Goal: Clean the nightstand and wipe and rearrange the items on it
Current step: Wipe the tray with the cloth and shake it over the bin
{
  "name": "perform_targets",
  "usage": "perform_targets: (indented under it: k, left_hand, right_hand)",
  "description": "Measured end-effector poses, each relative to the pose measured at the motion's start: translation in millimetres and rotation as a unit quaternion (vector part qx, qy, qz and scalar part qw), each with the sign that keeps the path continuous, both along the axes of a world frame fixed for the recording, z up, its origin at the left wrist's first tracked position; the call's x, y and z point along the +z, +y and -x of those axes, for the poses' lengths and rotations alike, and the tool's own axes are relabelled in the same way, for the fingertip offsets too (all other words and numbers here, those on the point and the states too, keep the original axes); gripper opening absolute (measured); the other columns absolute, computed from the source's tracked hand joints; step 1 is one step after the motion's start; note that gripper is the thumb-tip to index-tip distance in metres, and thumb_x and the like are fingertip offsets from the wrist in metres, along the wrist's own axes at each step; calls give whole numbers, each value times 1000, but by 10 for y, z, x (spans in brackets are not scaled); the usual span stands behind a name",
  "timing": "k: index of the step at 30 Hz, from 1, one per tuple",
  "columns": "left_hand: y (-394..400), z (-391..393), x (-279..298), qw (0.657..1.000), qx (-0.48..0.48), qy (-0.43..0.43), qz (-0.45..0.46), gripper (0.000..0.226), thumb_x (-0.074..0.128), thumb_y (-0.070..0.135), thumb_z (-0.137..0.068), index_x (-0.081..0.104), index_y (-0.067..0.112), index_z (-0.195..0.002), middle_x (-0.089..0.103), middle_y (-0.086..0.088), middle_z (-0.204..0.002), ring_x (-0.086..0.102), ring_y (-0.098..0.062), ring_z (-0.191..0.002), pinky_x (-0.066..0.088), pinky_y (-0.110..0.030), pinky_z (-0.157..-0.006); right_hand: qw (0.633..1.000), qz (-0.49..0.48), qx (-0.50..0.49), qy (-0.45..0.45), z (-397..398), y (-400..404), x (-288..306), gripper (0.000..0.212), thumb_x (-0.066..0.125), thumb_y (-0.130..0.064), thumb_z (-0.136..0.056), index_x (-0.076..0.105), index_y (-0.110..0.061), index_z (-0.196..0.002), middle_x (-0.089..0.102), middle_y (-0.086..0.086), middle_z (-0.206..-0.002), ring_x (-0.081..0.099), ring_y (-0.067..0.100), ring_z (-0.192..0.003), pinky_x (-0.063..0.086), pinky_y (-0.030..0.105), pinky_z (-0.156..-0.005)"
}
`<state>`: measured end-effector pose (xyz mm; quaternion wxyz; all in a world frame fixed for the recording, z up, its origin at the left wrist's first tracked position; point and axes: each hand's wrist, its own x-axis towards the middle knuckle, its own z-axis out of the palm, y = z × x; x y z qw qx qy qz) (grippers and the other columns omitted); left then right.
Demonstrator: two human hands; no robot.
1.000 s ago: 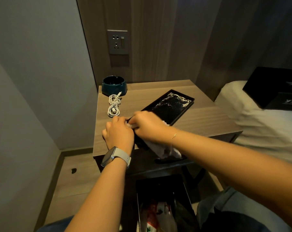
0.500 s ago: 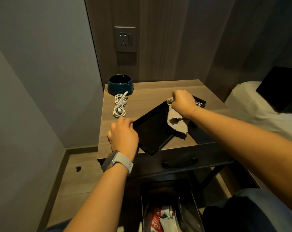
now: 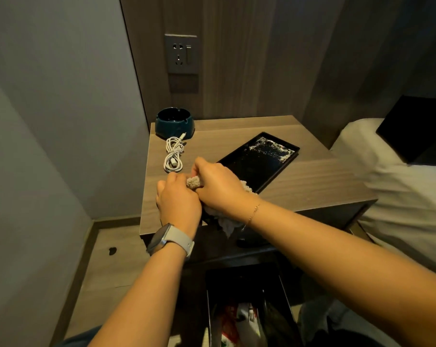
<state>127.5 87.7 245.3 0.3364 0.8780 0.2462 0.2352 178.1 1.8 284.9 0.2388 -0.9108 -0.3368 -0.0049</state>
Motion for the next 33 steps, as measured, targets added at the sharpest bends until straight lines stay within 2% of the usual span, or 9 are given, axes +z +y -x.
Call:
perform_targets:
  k: [6,9,15,17,20,24,28,31,33]
  left_hand:
    - [11,22,11,1000,-16,-21,-4,26,37,3,-93,63,8,-92,56,-8,-105,39,-27,-95,38,-42,-82]
    - [34,3,-20,999,-15,-30,-8,26,39,5,-96,64,8,-102,57,-5,-111,41,-27,-100,36,-37,-83]
    - [2,-9,-28,999,-15,-25,-23,23,41,10,-97,63,14,-104,55,1,-108,42,-20,-98,32,-29,-82]
    - [-28,-9,-3,999,-10,-9,-42,24,40,11,-98,63,13,-105,54,0,-109,43,-22,-100,26,-28,-81]
    - [-7,28,41,999,-10,3,-37,24,39,11,-98,62,11,-106,55,-3,-112,43,-23,-101,28,-28,-81]
    - [134,200,122,998,-27,56,-18,26,38,12,-99,60,9,-113,54,-7,-117,42,-26,-111,35,-34,-90]
    - [132,349,262,986,-29,135,-96,32,40,18,-97,56,17,-125,50,-5,-127,38,-28,-121,30,-41,-101]
    - [22,121,407,980,-39,118,-155,36,43,23,-94,51,22,-129,49,-3,-129,38,-26,-122,31,-42,-99]
    - [-98,-168,430,976,-80,124,-157,33,43,27,-96,53,20,-127,50,-6,-128,40,-27,-122,34,-42,-97]
  right_hand:
    - [998,22,-8,-58,-107,-31,17,23,61,-15,-83,47,-11,-100,55,5,-81,54,27,-72,34,32,-56]
    - [994,52,-61,-76,-346,-193,29,26,62,-10,-81,47,-9,-102,60,10,-87,55,30,-75,39,34,-57]
    - [979,77,-173,-77,-1103,-575,91,22,58,-3,-83,46,-5,-102,54,12,-82,53,33,-75,36,35,-57]
    - [977,85,-177,-77,-1176,-510,99,24,59,-3,-84,46,-5,-103,57,14,-85,53,32,-75,36,36,-56]
    - [973,105,-177,-103,-1178,-510,168,26,59,-5,-84,46,-5,-107,60,17,-97,57,35,-83,36,36,-58]
    - [979,17,-152,-132,-1007,-805,337,21,57,-8,-86,48,-12,-104,61,11,-98,58,30,-84,37,34,-61]
    - [981,-43,-132,-137,-711,-1121,478,19,58,-11,-85,55,-17,-104,63,6,-100,56,23,-86,36,29,-65]
    - [985,-80,-88,-121,-429,-1076,455,22,60,-14,-82,63,-18,-104,66,4,-104,60,25,-96,48,36,-72]
    - [990,-48,-81,-105,-285,-874,329,27,59,-17,-84,65,-21,-110,65,3,-108,60,24,-100,52,40,-79]
